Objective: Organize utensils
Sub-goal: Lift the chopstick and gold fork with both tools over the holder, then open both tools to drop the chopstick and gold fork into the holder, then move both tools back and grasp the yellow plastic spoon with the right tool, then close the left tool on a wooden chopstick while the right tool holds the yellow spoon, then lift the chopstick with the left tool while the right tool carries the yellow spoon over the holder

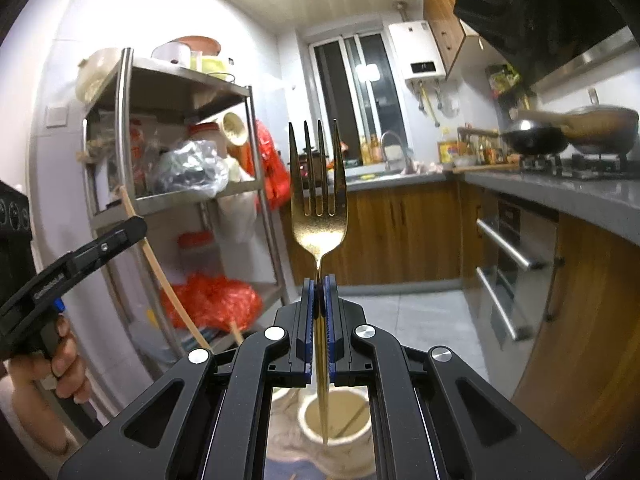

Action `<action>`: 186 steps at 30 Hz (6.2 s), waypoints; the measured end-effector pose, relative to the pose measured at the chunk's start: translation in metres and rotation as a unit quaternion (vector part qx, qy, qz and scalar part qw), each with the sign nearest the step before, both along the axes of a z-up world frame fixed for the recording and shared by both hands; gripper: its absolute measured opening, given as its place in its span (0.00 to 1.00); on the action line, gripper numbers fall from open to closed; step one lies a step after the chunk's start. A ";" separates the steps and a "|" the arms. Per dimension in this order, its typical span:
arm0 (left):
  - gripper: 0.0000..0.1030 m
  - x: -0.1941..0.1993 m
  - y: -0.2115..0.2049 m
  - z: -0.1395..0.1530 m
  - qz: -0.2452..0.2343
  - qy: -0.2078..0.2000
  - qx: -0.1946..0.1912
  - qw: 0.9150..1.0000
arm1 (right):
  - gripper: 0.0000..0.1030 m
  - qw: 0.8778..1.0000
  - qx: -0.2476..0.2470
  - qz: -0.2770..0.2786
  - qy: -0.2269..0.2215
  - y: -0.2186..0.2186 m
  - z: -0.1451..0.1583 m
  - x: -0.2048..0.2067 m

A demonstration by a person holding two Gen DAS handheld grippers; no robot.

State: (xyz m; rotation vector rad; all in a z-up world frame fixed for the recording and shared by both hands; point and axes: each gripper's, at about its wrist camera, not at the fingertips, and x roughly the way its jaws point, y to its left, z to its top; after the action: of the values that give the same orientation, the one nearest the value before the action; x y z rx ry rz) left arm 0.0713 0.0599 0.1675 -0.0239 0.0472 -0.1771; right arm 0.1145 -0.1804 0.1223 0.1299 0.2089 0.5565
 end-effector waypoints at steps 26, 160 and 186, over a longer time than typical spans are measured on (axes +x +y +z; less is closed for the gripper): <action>0.05 0.100 -0.003 -0.112 -0.006 0.193 0.016 0.981 | 0.06 0.991 -0.066 -0.006 0.113 0.040 -0.099 0.068; 0.05 -0.014 -0.038 -0.243 -0.047 0.437 0.106 0.892 | 0.10 0.928 -0.210 0.004 0.308 -0.038 -0.200 -0.050; 0.05 0.015 0.025 -0.088 -0.065 0.152 -0.059 0.984 | 0.10 0.992 0.017 0.041 0.121 -0.010 -0.067 0.016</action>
State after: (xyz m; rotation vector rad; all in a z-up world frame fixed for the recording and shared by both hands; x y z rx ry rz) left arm 0.0868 0.0845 0.0792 -0.1675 0.3442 -0.3057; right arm 0.1303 -0.1903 0.0557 0.2237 0.4427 0.6259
